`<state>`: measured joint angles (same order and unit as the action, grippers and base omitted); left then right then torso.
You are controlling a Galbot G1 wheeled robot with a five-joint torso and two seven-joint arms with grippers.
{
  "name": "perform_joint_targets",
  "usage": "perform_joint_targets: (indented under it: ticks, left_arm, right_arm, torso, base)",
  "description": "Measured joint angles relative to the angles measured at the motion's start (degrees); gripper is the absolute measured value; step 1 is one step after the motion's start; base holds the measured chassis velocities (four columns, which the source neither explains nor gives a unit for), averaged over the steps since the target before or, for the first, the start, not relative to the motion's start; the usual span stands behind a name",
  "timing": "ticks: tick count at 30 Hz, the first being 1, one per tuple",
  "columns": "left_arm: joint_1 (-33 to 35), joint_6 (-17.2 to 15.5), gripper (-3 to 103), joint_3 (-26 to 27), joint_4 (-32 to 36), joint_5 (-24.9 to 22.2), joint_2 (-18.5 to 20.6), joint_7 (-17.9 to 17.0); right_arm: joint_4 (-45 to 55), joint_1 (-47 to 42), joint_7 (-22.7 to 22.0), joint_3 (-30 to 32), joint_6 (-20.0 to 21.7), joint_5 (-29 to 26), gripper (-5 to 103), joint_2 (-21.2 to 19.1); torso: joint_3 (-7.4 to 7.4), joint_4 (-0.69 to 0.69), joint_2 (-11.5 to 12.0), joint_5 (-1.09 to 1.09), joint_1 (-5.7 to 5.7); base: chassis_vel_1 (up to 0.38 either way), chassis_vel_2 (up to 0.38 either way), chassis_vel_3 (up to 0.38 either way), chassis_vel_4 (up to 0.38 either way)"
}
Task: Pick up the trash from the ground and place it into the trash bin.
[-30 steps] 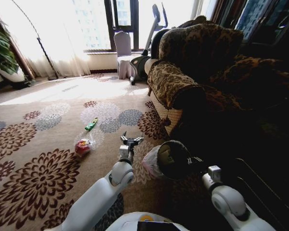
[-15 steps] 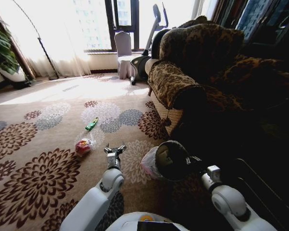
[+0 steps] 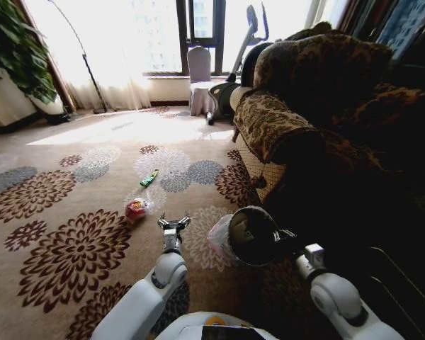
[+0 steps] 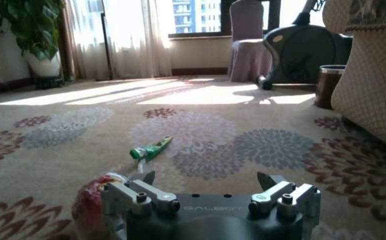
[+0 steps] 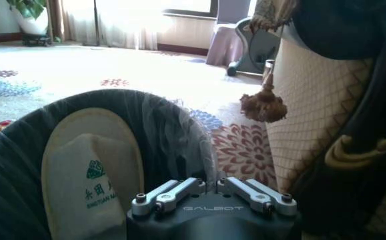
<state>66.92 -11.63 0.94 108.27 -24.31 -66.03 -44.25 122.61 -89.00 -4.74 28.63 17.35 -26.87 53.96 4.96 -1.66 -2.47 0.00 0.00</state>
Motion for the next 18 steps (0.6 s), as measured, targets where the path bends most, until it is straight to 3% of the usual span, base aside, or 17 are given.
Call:
perform_joint_targets:
  ticks: [9,18]
  left_arm:
    - [-0.3,1.1,100,-0.2,-1.9,2.9,-0.3,-0.8]
    - [-0.2,0.8,100,-0.2,-1.9,2.3,-0.6,-1.0]
  right_arm:
    - [-0.9,0.3,0.8,0.1,-1.0,0.0,2,0.0]
    - [-1.6,0.4,1.1,0.2,-1.4,0.0,2,0.1]
  torso:
    - [-0.17,-0.04,0.1,0.00,0.00]
    - [-0.16,0.02,0.1,0.00,0.00]
  base:
    - [0.072,0.116,0.116,0.083]
    - [-0.091,0.126,0.103,-0.106]
